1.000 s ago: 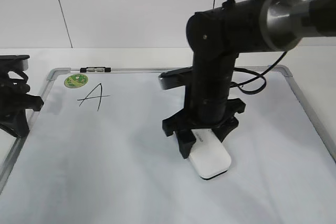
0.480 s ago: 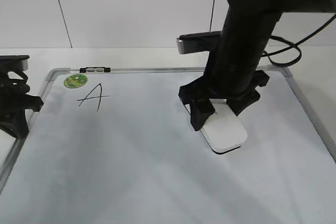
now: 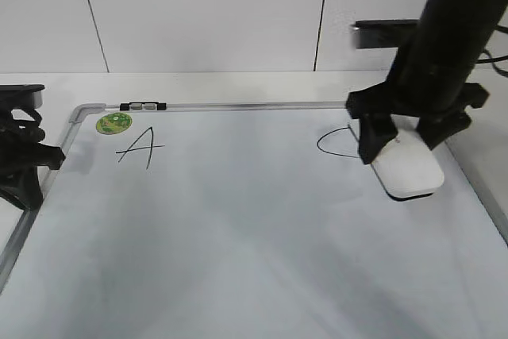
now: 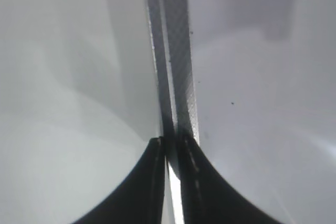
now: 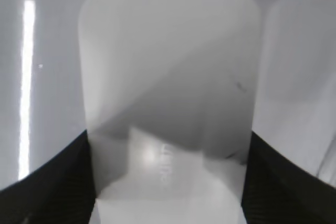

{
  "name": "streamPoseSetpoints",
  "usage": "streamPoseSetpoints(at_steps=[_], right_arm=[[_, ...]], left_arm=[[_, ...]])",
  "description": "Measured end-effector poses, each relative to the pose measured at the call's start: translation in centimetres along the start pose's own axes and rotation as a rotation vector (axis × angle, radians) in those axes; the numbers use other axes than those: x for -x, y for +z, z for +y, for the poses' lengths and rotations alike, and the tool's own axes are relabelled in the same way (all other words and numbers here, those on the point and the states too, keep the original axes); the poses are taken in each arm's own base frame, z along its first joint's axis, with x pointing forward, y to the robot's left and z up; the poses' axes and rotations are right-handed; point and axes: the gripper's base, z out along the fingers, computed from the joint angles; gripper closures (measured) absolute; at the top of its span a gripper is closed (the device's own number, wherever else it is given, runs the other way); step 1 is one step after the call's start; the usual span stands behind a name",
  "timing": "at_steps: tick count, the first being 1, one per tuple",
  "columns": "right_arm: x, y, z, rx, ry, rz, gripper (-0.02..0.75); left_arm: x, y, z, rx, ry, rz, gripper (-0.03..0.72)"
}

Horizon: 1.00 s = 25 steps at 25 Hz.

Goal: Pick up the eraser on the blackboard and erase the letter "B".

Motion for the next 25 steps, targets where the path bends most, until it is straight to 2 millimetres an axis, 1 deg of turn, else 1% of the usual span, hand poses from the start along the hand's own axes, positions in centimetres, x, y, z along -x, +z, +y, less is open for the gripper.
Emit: streamPoseSetpoints(at_steps=[4,7,11,14,20,25], right_arm=[[0.2,-0.3,-4.3,-0.024,0.119,-0.006,0.167],[0.1,-0.6,-7.1,-0.038,0.197,-0.012,0.167],[-0.1,-0.8,-9.6,-0.053,0.227,-0.018,0.167],[-0.1,-0.4,-10.1,-0.057,0.208,-0.006,0.167],[0.3,1.3,-10.4,-0.056,0.171,0.024,0.167],[0.4,2.3,-10.5,-0.059,0.167,0.013,0.167]], left_arm=[[0.0,0.0,0.0,0.0,0.0,0.001,0.639],[0.0,0.0,0.0,0.0,0.0,0.003,0.639],[0.0,0.0,0.0,0.0,0.0,0.003,0.639],[0.0,0.0,0.0,0.0,0.0,0.003,0.639],[0.0,0.0,0.0,0.0,0.0,0.005,0.639],[0.0,0.0,0.0,0.0,0.0,0.005,0.639]])
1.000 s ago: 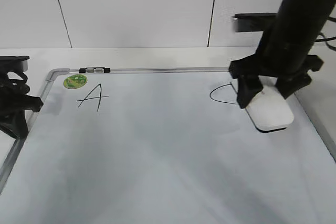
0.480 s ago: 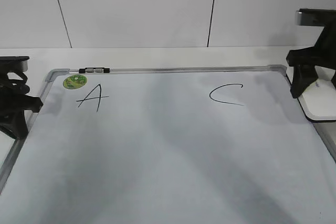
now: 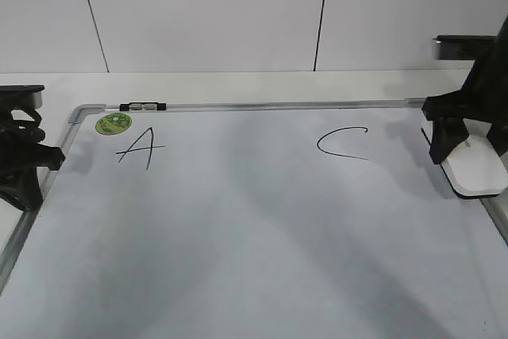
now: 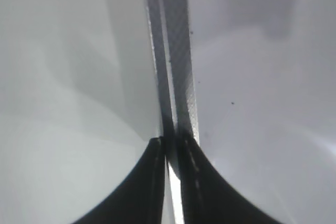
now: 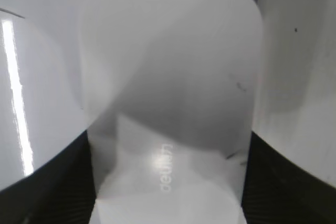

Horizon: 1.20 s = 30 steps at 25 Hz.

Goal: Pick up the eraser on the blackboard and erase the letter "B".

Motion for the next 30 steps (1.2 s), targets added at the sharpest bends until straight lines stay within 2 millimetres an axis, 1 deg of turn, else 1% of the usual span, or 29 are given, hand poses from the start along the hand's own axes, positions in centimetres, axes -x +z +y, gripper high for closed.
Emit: streamPoseSetpoints(at_steps=[6,11,15,30], right_arm=[[0.1,1.8,-0.1,-0.002,0.001,0.041,0.167],[0.2,2.1,-0.1,-0.002,0.001,0.042,0.167],[0.3,2.8,-0.2,-0.004,-0.001,0.061,0.167],[0.4,2.9,-0.2,-0.004,-0.001,0.055,0.167]], left_arm=[[0.0,0.0,0.0,0.0,0.0,0.002,0.639],[0.0,0.0,0.0,0.0,0.0,0.002,0.639],[0.0,0.0,0.0,0.0,0.0,0.002,0.639],[0.0,0.0,0.0,-0.002,-0.001,0.004,0.639]])
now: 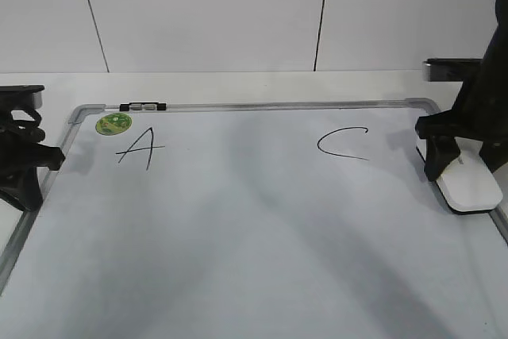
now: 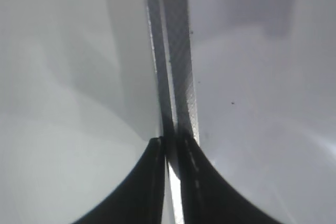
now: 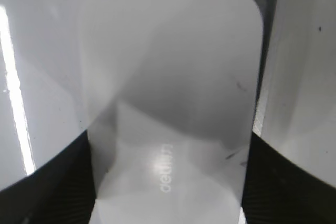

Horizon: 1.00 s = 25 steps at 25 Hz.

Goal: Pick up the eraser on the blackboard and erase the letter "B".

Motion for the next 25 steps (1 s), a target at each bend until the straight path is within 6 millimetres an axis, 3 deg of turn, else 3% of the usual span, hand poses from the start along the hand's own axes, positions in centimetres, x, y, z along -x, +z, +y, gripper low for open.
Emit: streamPoseSetpoints(at_steps=[18,25], right_arm=[[-0.2,0.0,0.0,-0.005,0.007,0.02,0.114],[0.8,-2.5,-0.2,-0.033,0.009,0.007,0.114]], left_arm=[[0.0,0.0,0.0,-0.003,-0.002,0.002,0.639],[0.0,0.0,0.0,-0.003,-0.002,0.003,0.639]])
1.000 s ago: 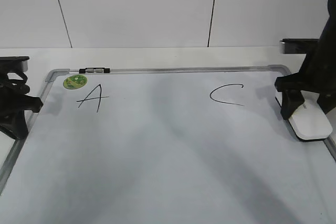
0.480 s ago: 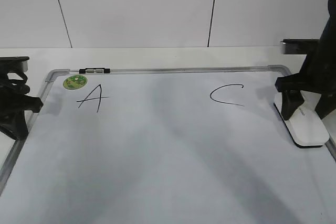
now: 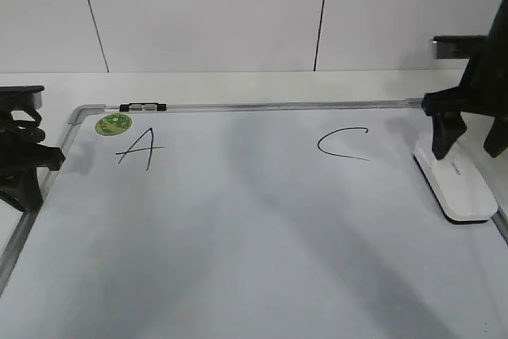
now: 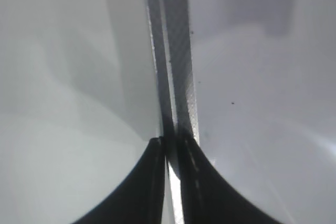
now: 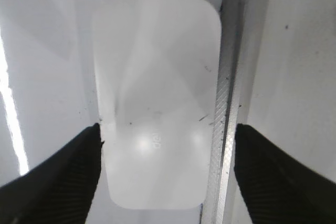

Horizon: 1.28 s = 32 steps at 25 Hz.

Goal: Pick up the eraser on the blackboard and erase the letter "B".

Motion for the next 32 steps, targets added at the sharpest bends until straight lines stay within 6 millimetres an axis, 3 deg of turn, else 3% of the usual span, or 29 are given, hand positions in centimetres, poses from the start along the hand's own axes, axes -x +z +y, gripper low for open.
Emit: streamPoseSetpoints(at_steps=[6,10,14,17,20,25,32], right_arm=[[1.2,-3.2,0.6,0.062,0.042,-0.104,0.123],[1.1,-3.7,0.8,0.091,0.052,-0.112,0.139],[1.0,-4.1,0.8,0.091,0.051,-0.12,0.146],[0.5,-5.5,0.8,0.092,0.049,-0.155,0.146],[-0.1,-7.0,0.8,0.093,0.047,-0.192,0.146],[-1.6,-10.2,1.1,0.125,0.051,-0.274,0.147],[-5.1,-15.2,1.6,0.184,0.049,-0.395,0.147]], left_arm=[[0.0,0.0,0.0,0.0,0.0,0.001,0.639],[0.0,0.0,0.0,-0.002,0.0,0.001,0.629],[-0.1,0.0,-0.1,-0.014,0.001,0.008,0.537],[-0.1,0.0,-0.2,-0.023,-0.004,0.014,0.449],[0.0,-0.4,-0.3,-0.025,-0.002,0.014,0.412],[0.4,-4.3,-0.7,-0.029,0.019,-0.034,0.403],[-1.3,-9.5,-0.9,-0.003,0.059,-0.009,0.402]])
